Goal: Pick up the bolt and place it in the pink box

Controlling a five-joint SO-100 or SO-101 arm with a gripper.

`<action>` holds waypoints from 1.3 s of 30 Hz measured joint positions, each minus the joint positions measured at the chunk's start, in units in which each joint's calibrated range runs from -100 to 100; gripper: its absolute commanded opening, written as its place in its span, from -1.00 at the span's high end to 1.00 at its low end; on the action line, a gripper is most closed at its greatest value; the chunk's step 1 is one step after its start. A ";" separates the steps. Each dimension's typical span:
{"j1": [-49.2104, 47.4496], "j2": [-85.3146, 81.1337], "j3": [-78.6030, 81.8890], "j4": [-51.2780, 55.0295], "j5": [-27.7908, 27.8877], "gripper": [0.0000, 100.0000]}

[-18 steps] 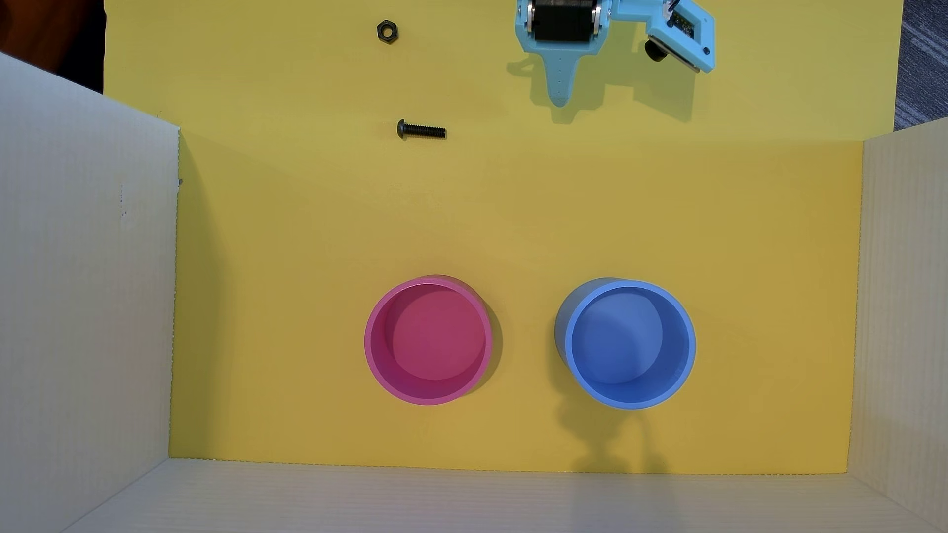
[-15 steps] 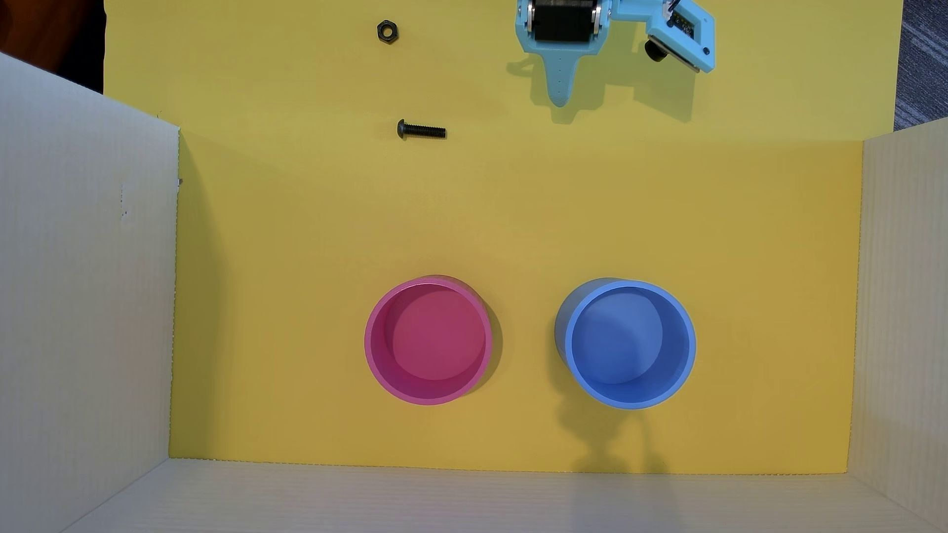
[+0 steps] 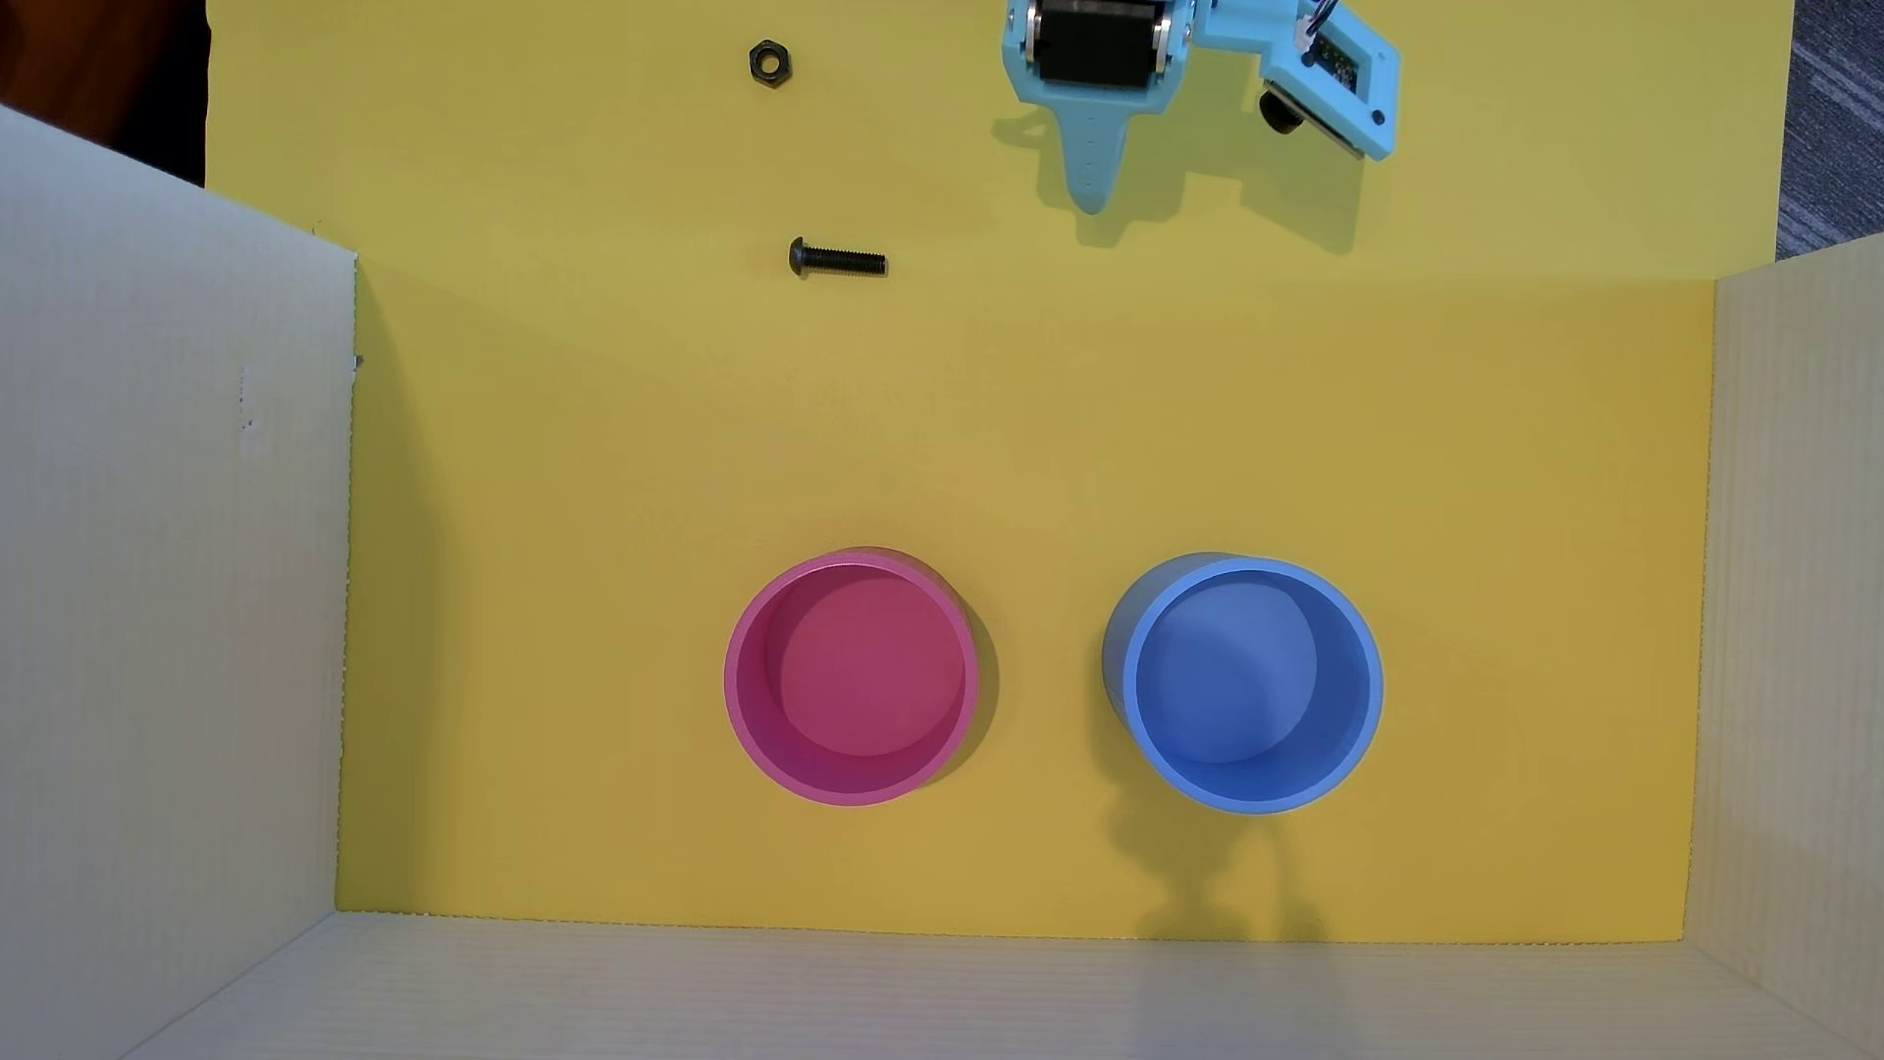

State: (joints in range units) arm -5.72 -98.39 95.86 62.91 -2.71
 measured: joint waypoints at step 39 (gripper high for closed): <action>28.44 0.34 -6.49 -7.02 10.74 0.75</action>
State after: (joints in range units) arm 22.71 -98.05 89.37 55.89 8.03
